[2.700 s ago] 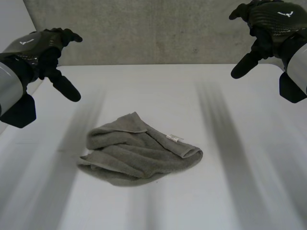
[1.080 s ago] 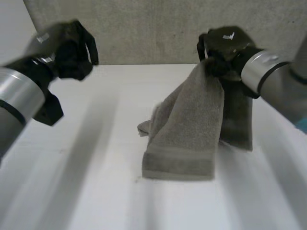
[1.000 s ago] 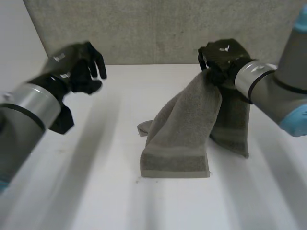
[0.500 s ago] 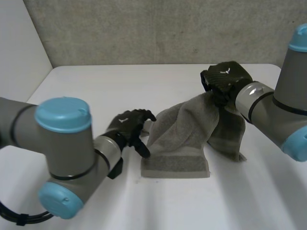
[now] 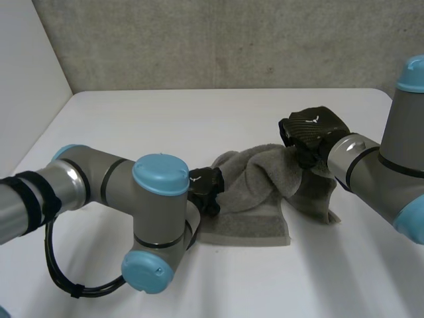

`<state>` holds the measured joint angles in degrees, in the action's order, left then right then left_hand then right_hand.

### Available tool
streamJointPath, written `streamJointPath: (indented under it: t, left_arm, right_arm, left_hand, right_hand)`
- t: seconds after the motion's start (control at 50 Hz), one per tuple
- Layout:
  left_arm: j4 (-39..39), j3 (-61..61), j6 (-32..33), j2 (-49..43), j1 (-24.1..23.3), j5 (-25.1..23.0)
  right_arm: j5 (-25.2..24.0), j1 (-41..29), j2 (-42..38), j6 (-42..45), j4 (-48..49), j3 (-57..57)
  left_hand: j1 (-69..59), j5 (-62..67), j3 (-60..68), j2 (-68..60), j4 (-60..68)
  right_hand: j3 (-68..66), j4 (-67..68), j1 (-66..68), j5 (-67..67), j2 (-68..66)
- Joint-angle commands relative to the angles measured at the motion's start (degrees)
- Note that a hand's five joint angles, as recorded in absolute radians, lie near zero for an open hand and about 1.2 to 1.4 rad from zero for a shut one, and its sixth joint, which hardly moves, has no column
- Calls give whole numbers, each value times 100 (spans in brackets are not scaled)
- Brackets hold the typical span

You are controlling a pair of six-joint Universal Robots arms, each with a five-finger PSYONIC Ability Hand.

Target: Fold the towel.

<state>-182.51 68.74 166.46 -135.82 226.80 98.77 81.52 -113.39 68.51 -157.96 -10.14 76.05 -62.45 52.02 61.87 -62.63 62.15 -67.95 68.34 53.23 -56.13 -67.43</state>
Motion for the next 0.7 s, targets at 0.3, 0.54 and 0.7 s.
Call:
streamJointPath:
  t: [0.3, 0.54, 0.7]
  left_arm:
    - [857, 140, 264, 1233, 154, 107]
    - [709, 131, 1852, 1622, 1550, 54]
    - [488, -150, 2496, 645, 1903, 28]
  right_arm:
    - [-57, -78, 321, 37, -452, 103]
    - [-559, -1185, -233, -701, -278, 6]
    - [-313, -1185, -356, -894, -128, 15]
  left_hand:
    - [-1755, 1798, 1813, -1737, 1785]
    - [-1755, 1798, 1813, -1737, 1785]
    - [-741, 784, 799, -724, 772]
  right_hand:
    - [-1205, 1166, 2677, -1387, -1257]
    - [152, -190, 1321, -30, 99]
    - [5795, -5834, -4323, 5613, 5743]
